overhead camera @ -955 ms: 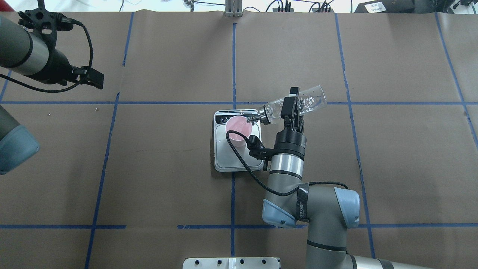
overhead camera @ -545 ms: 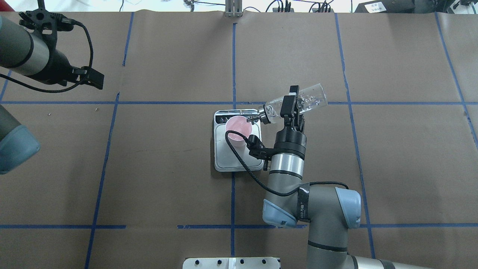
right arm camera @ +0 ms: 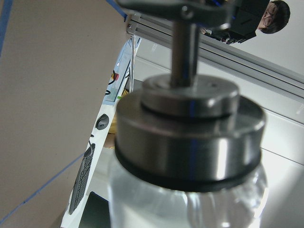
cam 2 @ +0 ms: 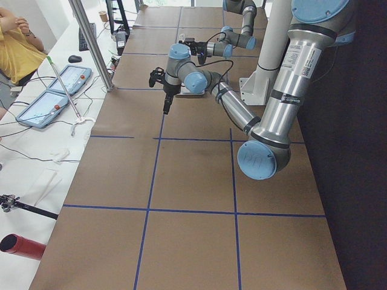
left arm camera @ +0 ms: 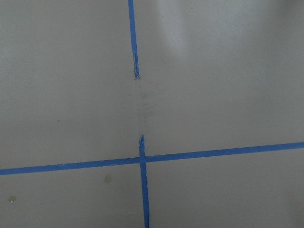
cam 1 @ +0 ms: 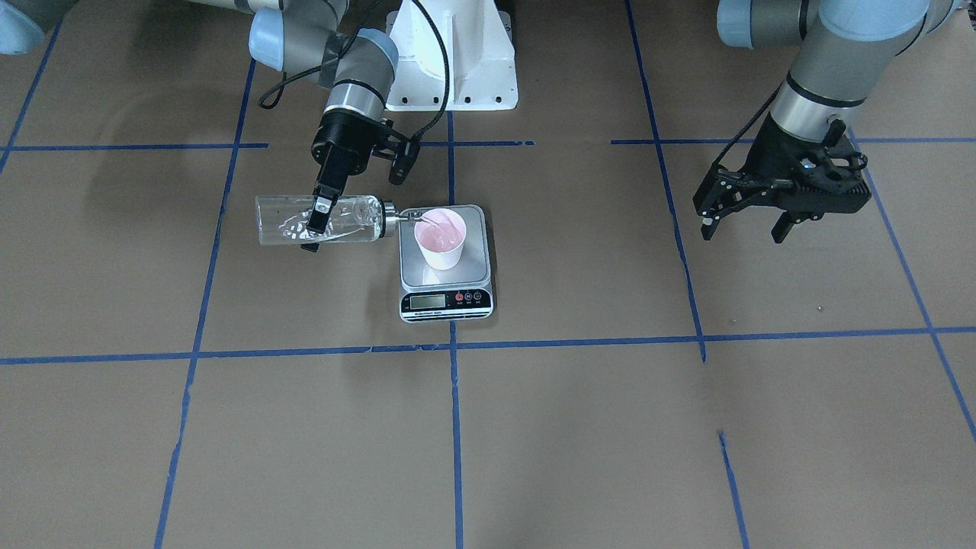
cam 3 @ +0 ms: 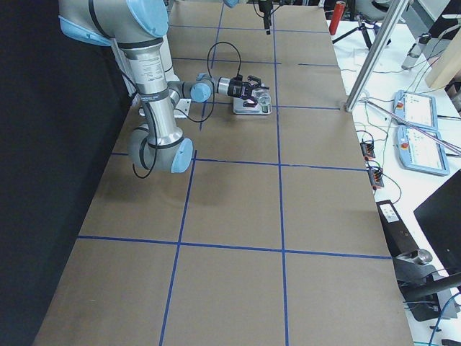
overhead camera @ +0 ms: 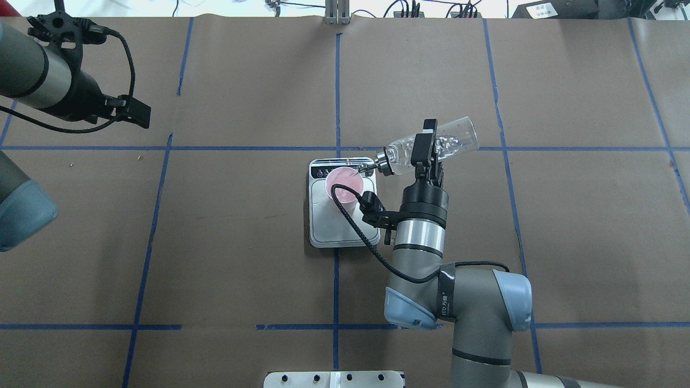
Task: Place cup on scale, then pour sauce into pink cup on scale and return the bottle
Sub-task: 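Tilt the dispenser with the right gripper to pour into the pink cup, then turn the dispenser upright and carry it back with the right gripper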
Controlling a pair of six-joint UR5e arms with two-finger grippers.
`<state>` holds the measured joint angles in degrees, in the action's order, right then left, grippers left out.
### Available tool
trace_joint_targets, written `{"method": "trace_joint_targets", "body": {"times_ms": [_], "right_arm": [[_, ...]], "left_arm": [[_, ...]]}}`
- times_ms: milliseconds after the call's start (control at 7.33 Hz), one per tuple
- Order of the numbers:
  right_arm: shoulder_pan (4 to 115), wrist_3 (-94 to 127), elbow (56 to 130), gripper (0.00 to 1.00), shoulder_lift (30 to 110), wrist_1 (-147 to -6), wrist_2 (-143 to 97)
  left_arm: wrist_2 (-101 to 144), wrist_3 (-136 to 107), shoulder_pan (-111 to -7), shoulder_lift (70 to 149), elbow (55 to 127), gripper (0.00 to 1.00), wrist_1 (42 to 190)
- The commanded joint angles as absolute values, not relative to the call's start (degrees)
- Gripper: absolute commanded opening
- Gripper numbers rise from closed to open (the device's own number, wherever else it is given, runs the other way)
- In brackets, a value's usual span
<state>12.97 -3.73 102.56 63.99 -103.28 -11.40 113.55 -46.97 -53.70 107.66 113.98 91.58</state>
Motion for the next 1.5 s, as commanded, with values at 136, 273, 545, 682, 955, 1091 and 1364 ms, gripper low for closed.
{"method": "trace_joint_targets", "body": {"times_ms": [136, 273, 545, 682, 955, 1091, 1364], "right_arm": [[11.96, 7.30, 103.89, 0.00, 65.39, -102.92, -12.39], [11.43, 14.08, 103.54, 0.00, 65.56, -102.92, -12.48], [11.16, 30.94, 103.63, 0.00, 65.48, -102.92, -16.42], [11.25, 37.12, 104.15, 0.00, 65.30, -102.83, -19.39], [11.25, 51.00, 107.47, 0.00, 64.69, -99.96, -24.51], [11.42, 56.20, 109.06, 0.00, 65.38, -92.97, -29.05], [11.69, 65.35, 108.72, 0.00, 71.76, -76.80, -30.76]], "left_arm": [[113.55, -47.20, -53.70, 108.28, 114.34, 1.00, 91.49], [113.55, -47.20, -53.70, 108.28, 114.35, 1.00, 91.49], [113.55, -47.29, -53.70, 108.37, 114.35, 1.00, 91.49], [113.55, -47.29, -53.70, 108.37, 114.43, 1.00, 91.49], [113.47, -47.29, -53.70, 108.46, 114.87, 1.00, 91.49], [113.55, -47.20, -53.79, 108.28, 114.79, 1.00, 91.49], [113.55, -47.11, -53.79, 108.37, 114.87, 1.00, 91.49]]}}
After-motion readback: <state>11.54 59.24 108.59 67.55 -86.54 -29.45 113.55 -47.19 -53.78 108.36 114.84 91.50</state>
